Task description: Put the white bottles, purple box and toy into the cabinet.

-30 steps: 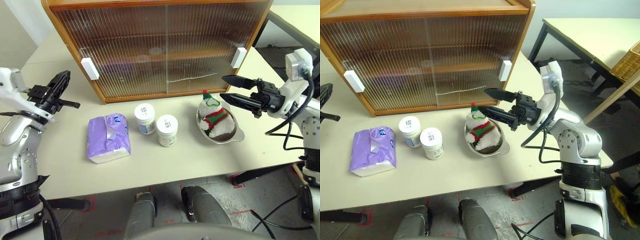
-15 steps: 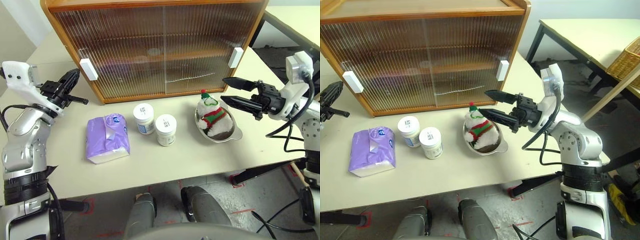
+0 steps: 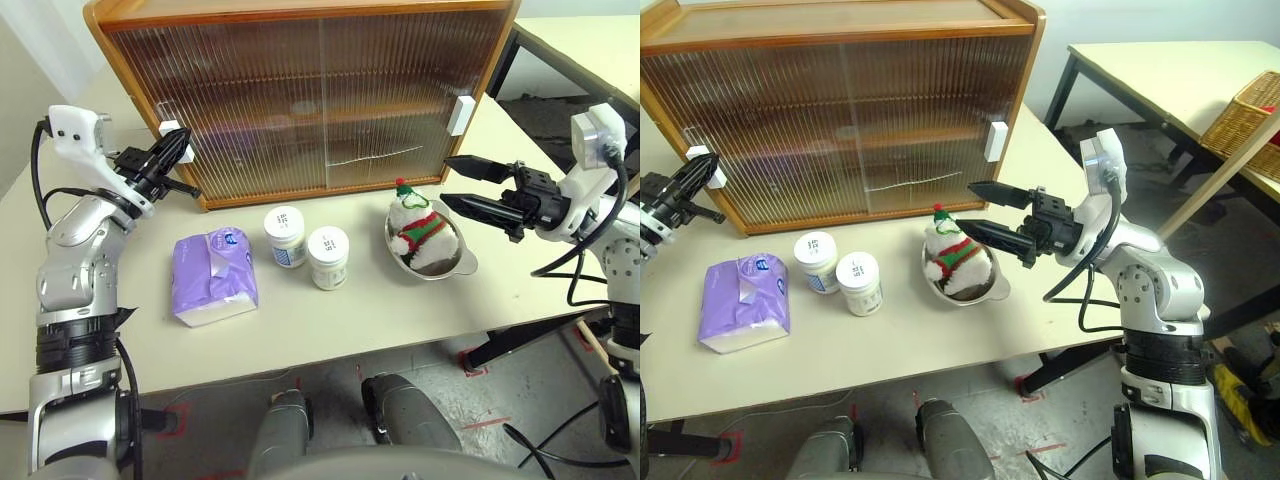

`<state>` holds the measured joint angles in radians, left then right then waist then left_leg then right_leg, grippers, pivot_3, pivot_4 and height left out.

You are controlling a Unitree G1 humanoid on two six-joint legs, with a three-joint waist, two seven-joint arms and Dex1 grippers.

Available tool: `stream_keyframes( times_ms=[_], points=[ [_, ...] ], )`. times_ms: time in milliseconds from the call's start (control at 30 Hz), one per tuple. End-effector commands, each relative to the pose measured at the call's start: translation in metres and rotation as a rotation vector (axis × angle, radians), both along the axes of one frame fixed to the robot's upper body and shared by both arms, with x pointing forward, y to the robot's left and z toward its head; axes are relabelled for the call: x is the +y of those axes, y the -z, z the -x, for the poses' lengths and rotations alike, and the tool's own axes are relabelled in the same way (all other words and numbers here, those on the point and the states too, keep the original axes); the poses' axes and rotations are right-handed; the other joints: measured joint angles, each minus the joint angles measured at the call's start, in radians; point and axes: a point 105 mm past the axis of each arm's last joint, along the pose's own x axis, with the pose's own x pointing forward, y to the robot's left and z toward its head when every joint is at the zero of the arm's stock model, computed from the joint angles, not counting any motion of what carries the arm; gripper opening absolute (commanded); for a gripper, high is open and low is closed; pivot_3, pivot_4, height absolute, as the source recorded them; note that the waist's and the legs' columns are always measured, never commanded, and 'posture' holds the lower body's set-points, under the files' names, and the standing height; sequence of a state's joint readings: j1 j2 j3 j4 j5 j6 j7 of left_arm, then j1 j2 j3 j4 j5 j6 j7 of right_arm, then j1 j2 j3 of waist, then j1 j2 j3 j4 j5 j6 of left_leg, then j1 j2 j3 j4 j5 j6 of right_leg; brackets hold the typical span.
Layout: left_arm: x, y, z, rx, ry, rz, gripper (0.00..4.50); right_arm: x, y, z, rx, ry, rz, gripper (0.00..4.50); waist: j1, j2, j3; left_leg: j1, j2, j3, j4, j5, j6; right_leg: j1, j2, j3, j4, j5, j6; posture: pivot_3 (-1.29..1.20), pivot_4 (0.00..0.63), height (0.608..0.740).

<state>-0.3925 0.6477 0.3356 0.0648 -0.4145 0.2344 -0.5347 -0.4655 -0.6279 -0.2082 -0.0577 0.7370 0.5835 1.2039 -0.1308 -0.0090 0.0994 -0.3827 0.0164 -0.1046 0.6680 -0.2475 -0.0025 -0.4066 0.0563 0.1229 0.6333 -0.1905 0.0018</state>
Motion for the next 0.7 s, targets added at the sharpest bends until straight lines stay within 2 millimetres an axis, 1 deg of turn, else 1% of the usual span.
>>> stream_keyframes(
  times_ms=[33, 167, 300, 400, 467, 600, 700],
  points=[
    [-0.002, 0.001, 0.000, 0.003, 0.005, -0.013, 0.01, 0.005, -0.001, 0.003, -0.017, -0.012, -0.001, 4.50, -0.008, 0.000, 0.000, 0.000, 0.000, 0.000, 0.000, 0.000, 0.000, 0.000, 0.000, 0.000, 0.000, 0.000, 0.000, -0.21, 0.064, 0.740],
    [0.002, 0.003, 0.011, 0.004, -0.010, -0.005, 0.01, 0.007, -0.001, 0.002, -0.016, -0.015, -0.003, 4.50, -0.022, 0.000, -0.001, 0.000, -0.002, 0.003, 0.000, 0.000, 0.000, 0.001, 0.000, 0.000, -0.001, 0.000, 0.001, -0.20, 0.064, 0.740],
    [0.009, 0.012, 0.023, 0.034, -0.027, 0.002, 0.01, 0.009, -0.001, 0.000, -0.017, -0.026, -0.004, 4.50, -0.030, 0.001, -0.001, 0.000, -0.004, 0.005, 0.000, 0.000, 0.000, 0.001, 0.000, 0.000, -0.001, -0.001, 0.002, -0.19, 0.067, 0.740],
    [0.020, 0.011, 0.033, 0.033, -0.069, 0.001, 0.01, 0.012, -0.002, -0.001, -0.017, -0.041, -0.005, 4.50, -0.029, 0.001, -0.002, 0.000, -0.005, 0.004, 0.000, 0.000, 0.001, 0.001, 0.000, 0.000, -0.001, -0.001, 0.003, -0.17, 0.071, 0.740],
    [0.031, 0.008, 0.037, 0.028, -0.101, -0.007, 0.01, 0.014, -0.001, 0.000, -0.013, -0.053, -0.004, 4.50, -0.027, 0.001, -0.002, 0.000, -0.005, 0.003, 0.001, 0.001, 0.001, 0.002, 0.000, 0.000, -0.001, -0.001, 0.003, -0.16, 0.075, 0.740],
    [0.048, 0.001, 0.036, 0.017, -0.152, -0.028, 0.01, 0.017, 0.000, -0.001, -0.013, -0.079, -0.001, 4.50, -0.019, 0.002, -0.002, 0.000, -0.005, -0.002, 0.001, 0.001, 0.001, 0.002, -0.002, 0.000, -0.001, -0.001, 0.002, -0.15, 0.080, 0.740],
    [0.047, 0.000, 0.030, 0.018, -0.146, -0.047, 0.01, 0.021, -0.001, 0.001, -0.015, -0.100, -0.007, 4.50, -0.008, 0.003, -0.003, 0.001, -0.005, -0.004, 0.001, 0.001, 0.001, 0.002, -0.003, 0.001, -0.001, -0.001, 0.002, -0.15, 0.085, 0.740]
  ],
)
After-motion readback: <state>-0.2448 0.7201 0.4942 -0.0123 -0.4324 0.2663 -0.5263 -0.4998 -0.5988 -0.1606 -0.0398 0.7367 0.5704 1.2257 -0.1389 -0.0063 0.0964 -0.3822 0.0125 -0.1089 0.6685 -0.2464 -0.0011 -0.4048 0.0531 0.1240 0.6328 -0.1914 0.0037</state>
